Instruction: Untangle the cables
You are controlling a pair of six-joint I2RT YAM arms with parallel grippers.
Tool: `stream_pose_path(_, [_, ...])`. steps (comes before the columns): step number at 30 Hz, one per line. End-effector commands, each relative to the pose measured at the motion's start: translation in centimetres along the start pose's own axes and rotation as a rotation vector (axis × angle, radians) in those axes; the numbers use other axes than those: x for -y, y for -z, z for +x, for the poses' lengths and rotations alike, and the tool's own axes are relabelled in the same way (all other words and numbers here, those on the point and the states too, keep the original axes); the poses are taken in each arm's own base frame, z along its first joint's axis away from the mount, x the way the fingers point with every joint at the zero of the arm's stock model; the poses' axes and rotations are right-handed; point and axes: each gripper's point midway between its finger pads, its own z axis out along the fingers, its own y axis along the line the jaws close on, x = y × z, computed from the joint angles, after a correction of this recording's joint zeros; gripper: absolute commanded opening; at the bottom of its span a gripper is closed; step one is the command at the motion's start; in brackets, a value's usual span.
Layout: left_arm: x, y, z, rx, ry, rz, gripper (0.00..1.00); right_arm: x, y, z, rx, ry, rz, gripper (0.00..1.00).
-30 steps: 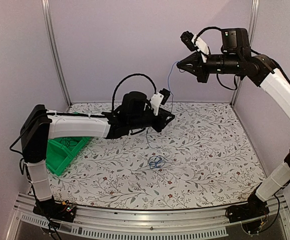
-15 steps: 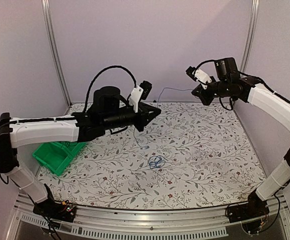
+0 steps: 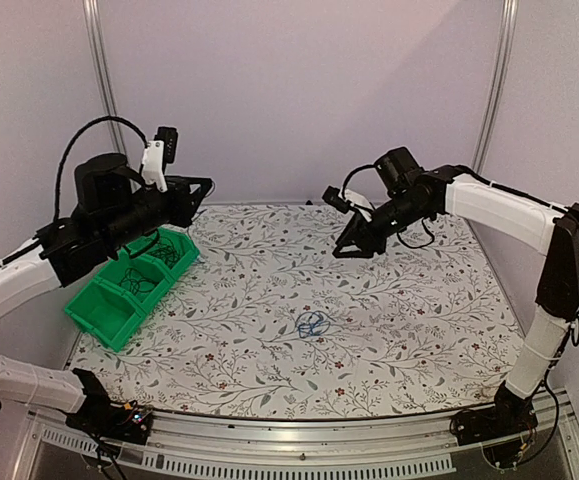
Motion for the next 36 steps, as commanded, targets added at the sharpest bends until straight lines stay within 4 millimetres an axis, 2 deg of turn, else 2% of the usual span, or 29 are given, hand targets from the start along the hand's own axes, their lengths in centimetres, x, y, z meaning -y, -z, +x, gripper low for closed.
stream_pose_path(1, [-6.8, 3.7, 3.1, -0.133, 0.115, -0.324, 0.0, -1.0, 0.5, -2.0, 0.063, -0.044, -0.089, 0.42])
stream_pose_path(8, [-11.6, 10.9, 4.4, -0.093, 0.327, -0.62, 0.0, -1.8, 0.7, -2.4, 0.092, -0.075, -0.134, 0.44])
stream_pose_path(13, [-13.7, 15.4, 5.7, -0.069, 0.458, -0.778, 0.0, -2.2, 1.4, -2.9, 0.111, -0.079, -0.136, 0.45])
stream_pose_path(19, [-15.4, 19.6, 7.9, -0.037, 0.593, -0.92, 0.0, -2.8, 1.9, -2.7, 0.113, -0.081, -0.139, 0.45])
stream_pose_path(24, [-16.4, 22.0, 9.9, -0.035, 0.653, -1.017, 0.0, -3.1, 2.2, -2.1, 0.105, -0.077, -0.128, 0.45])
stream_pose_path(29, [-17.2, 22.7, 10.9, -0.016, 0.632, -1.054, 0.0, -3.4, 2.6, -1.8, 0.1, -0.067, -0.118, 0.45])
stream_pose_path(32, [-17.3, 22.9, 10.4, 0.019, 0.628, -1.05, 0.0, -3.4, 2.8, -1.8, 0.098, -0.062, -0.112, 0.45])
stream_pose_path(36, [-17.3, 23.0, 8.6, 0.059, 0.619, -1.045, 0.0, -3.5, 2.9, -1.7, 0.093, -0.058, -0.109, 0.45])
